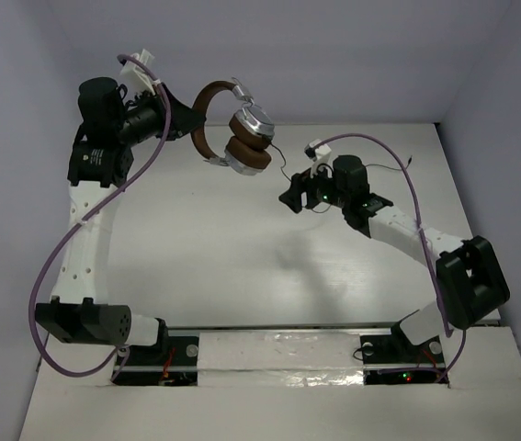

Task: Wrap the headphones

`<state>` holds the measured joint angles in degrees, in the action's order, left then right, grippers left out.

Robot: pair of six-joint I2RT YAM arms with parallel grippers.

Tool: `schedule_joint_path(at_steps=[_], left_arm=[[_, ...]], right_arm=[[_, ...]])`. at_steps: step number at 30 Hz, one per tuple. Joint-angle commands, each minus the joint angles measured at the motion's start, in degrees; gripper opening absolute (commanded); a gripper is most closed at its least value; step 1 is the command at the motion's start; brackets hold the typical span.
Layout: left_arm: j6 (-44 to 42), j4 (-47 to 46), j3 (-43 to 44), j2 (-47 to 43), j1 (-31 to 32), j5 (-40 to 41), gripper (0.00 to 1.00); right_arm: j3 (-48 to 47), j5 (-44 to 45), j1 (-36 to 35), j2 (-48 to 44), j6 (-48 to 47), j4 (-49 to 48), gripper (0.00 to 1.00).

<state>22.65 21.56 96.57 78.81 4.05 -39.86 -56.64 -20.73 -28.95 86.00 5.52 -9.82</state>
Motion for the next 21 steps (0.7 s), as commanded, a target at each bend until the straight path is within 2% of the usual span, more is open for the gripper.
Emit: schedule_joint_path(at_steps=[1, 5, 8, 12, 16, 20, 21], left_arm=[[4.85, -6.44, 4.49, -3.39, 0.08, -4.17, 0.00], [8.27, -8.29, 7.13, -3.31, 0.08, -5.40, 0.00], [8.55, -6.28, 11.69, -2.25, 0.08, -4.71, 0.00], [10.38, -6.27, 14.78, -1.90, -1.68, -4.70, 0.00], [13.98, -10.47, 13.82, -1.38, -5.02, -6.45, 0.00], [16.80, -12.94, 12.50, -0.76, -5.55, -7.87, 0.00], [17.07, -13.21, 12.58, -0.24, -5.55, -7.96, 0.00]], right_arm=[[-2.33, -3.08, 0.12, 1.98, -0.07, -4.94, 0.73], [-0.93, -2.56, 1.17, 4.97, 1.60, -9.40, 0.73], [-0.58, -3.53, 1.18, 6.46, 3.18, -12.49, 0.73], [-0.40, -2.48, 1.70, 7.43, 3.53, -13.38, 0.70], [4.33, -0.72, 1.70, 4.28, 4.14, -15.04, 0.70], [5.49, -0.27, 2.75, 4.44, 4.41, -15.75, 0.71], [5.40, -0.71, 2.76, 4.88, 4.85, -16.01, 0.64]])
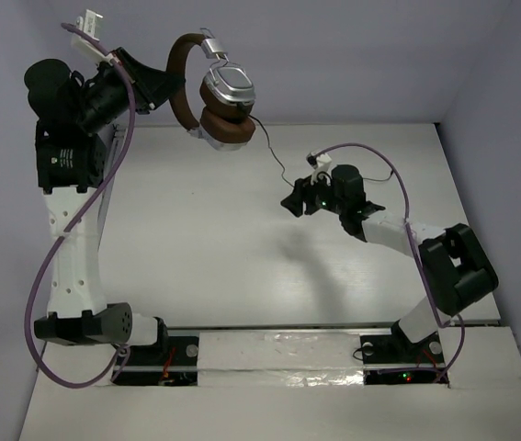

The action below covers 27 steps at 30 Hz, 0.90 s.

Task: Wrap the headphones

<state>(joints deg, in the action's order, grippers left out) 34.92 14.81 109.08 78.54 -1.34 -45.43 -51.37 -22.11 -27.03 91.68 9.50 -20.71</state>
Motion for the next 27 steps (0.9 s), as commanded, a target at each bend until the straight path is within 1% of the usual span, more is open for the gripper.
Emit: schedule_joint_path(at_steps=[1, 2, 3, 4, 5, 6, 7, 8, 9, 10, 12, 13, 14, 15, 16, 17, 18, 19, 21, 22, 26, 27], left_arm=[[4.98, -6.81, 0.08, 0.29, -0.15, -2.73, 0.00], [5.42, -7.16, -0.09, 0.38, -0.15, -2.73, 0.00], [5.51, -7.16, -0.18, 0.47, -0.67, -2.56, 0.00], [5.60, -7.34, -1.05, 0.38, -1.20, -1.69, 0.00], [6.65, -8.12, -2.02, 0.21, -1.20, -1.68, 0.00], [7.09, -8.65, -2.98, -0.23, -1.90, -1.51, 0.00], [7.44, -9.70, -5.34, -0.49, -1.91, -0.20, 0.00], [7.53, -9.88, -6.58, -0.67, -1.91, 1.21, 0.00], [7.19, -10.15, -9.90, -1.28, -1.91, 4.70, 0.00], [7.18, -10.76, -11.94, -1.64, -1.91, 6.30, 0.00], [7.18, -11.64, -16.33, -2.51, -1.91, 10.60, 0.00], [7.62, -12.17, -21.05, -2.69, -1.91, 15.32, 0.00], [8.67, -13.74, -24.06, -2.95, -1.91, 16.24, 0.00], [9.90, -15.41, -26.78, -3.13, -1.91, 16.86, 0.00], [12.00, -18.47, -31.42, -2.96, -1.91, 18.26, 0.00], [13.06, -20.07, -33.82, -2.87, -1.91, 18.27, 0.00], [14.12, -22.78, -35.58, -2.17, -1.91, 17.92, 0.00], [14.47, -23.15, -38.12, -1.64, -1.91, 17.75, 0.00], [15.79, -24.03, -40.25, -0.68, -1.91, 16.96, 0.00], [16.58, -26.56, -43.22, -0.76, -1.91, 16.87, 0.00], [17.90, -28.60, -47.72, -1.46, 1.69, 22.31, 0.00], [18.60, -29.22, -48.51, -1.72, 2.39, 23.36, 0.00]], right_arm=[[0.13, -0.82, 0.83, 0.24, 1.22, -6.00, 0.58], [0.05, -1.35, 0.83, 0.69, 1.57, -6.44, 0.52], [0.13, -1.88, 0.83, 1.13, 1.84, -6.88, 0.43], [0.05, -2.15, 0.83, 1.74, 2.80, -6.89, 0.23], [0.05, -2.41, 0.83, 1.92, 3.24, -6.28, 0.15], [0.05, -2.85, 0.83, 1.84, 3.60, -5.84, 0.10], [0.05, -3.29, 0.83, 1.75, 5.43, -5.83, 0.00], [0.13, -2.60, 0.83, 1.05, 6.75, -5.57, 0.00], [-0.04, 0.37, 0.83, 0.44, 8.76, -4.18, 0.00], [-0.04, 1.97, 0.83, -0.27, 9.65, -4.16, 0.00], [-1.35, 4.43, -0.30, -1.59, 11.50, 0.30, 0.00], [-2.06, 6.79, -0.31, -1.77, 12.47, 2.32, 0.00], [-3.80, 8.03, -1.18, -1.68, 12.65, 6.95, 0.00], [-4.78, 9.35, -1.80, -0.90, 12.74, 9.61, 0.00], [-5.48, 12.58, -3.37, -0.45, 12.30, 11.81, 0.00], [-6.10, 14.36, -4.17, 0.07, 12.30, 15.49, 0.00], [-7.06, 15.42, -4.78, 0.86, 12.39, 17.00, 0.00], [-7.25, 16.56, -5.40, 1.04, 12.30, 18.06, 0.00], [-7.42, 18.23, -6.80, 1.22, 12.82, 19.83, 0.00], [-7.86, 19.20, -7.42, 1.66, 12.83, 20.35, 0.00], [-11.37, 21.75, -13.21, 2.36, 12.13, 26.23, 0.00], [-12.25, 21.84, -16.62, 2.45, 11.86, 27.29, 0.00]])
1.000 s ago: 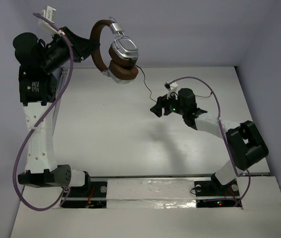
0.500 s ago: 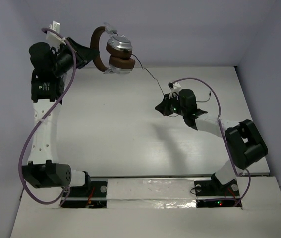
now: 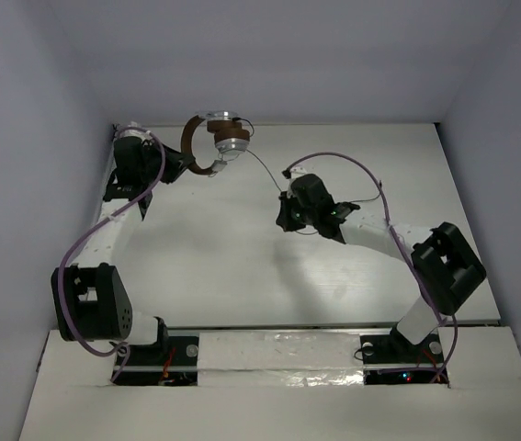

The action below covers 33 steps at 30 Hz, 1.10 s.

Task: Wrap the headphones

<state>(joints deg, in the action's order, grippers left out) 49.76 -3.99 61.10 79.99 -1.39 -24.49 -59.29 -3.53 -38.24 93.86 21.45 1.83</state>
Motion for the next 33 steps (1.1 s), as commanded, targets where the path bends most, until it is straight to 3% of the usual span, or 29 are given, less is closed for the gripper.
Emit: schedule_joint_path(at_steps=[1, 10, 22, 33], left_arm=[[4.12, -11.30, -2.28, -3.43, 3.57, 4.95, 0.00], [1.83, -10.42, -8.09, -5.89, 7.10, 20.00, 0.00], [-4.57, -8.14, -10.56, -6.86, 20.89, 34.67, 0.00], [-14.68, -10.42, -13.55, -7.03, 28.46, 31.97, 0.00]], right_arm=[[-6.35, 5.44, -7.10, 0.44, -0.79, 7.55, 0.00], [-13.83, 13.45, -22.21, -5.35, -3.70, 22.94, 0.00], [-25.69, 14.25, -25.75, -4.22, -7.56, 33.59, 0.00], [-37.12, 22.69, -25.04, -1.58, -12.75, 41.68, 0.00]])
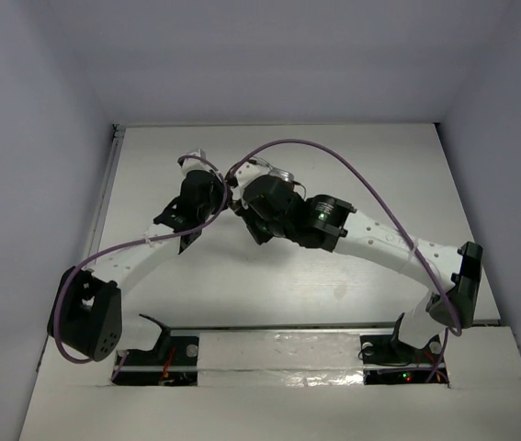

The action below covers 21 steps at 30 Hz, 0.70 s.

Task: Wrap the headphones

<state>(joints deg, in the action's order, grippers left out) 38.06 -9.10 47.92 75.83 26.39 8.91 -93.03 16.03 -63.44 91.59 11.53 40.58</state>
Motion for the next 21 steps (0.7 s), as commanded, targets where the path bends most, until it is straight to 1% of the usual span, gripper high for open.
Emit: schedule_joint_path(at_steps=[1, 6, 13, 15, 19, 21], left_arm=[[-3.34, -5.57, -0.81, -3.14, 0.68, -2.65, 0.00], [-7.20, -4.52, -1.16, -4.72, 0.68, -4.68, 0.00], [-9.84, -2.32, -1.78, -5.70, 0.68, -3.81, 0.00], [-10.55, -2.32, -1.60, -5.00, 0.68, -4.68, 0.00], [-11.69, -3.46, -2.04, -4.29, 1.21, -10.12, 0.00], [-12.05, -3.90, -2.65, -4.55, 1.82, -11.36, 0.00]], right_arm=[[-3.99, 3.74, 0.85, 1.04, -3.18, 3.19, 0.00], [-5.93, 8.74, 2.17, 1.13, -3.79, 5.74, 0.00], [-5.23, 14.81, 5.86, -1.94, -3.97, 7.41, 0.00], [-4.53, 17.36, 6.74, -2.64, -3.97, 7.15, 0.00], [-3.21, 19.65, 9.65, -3.43, -3.80, 5.92, 0.00], [-1.90, 21.23, 10.87, -4.22, -4.67, 3.29, 0.00]])
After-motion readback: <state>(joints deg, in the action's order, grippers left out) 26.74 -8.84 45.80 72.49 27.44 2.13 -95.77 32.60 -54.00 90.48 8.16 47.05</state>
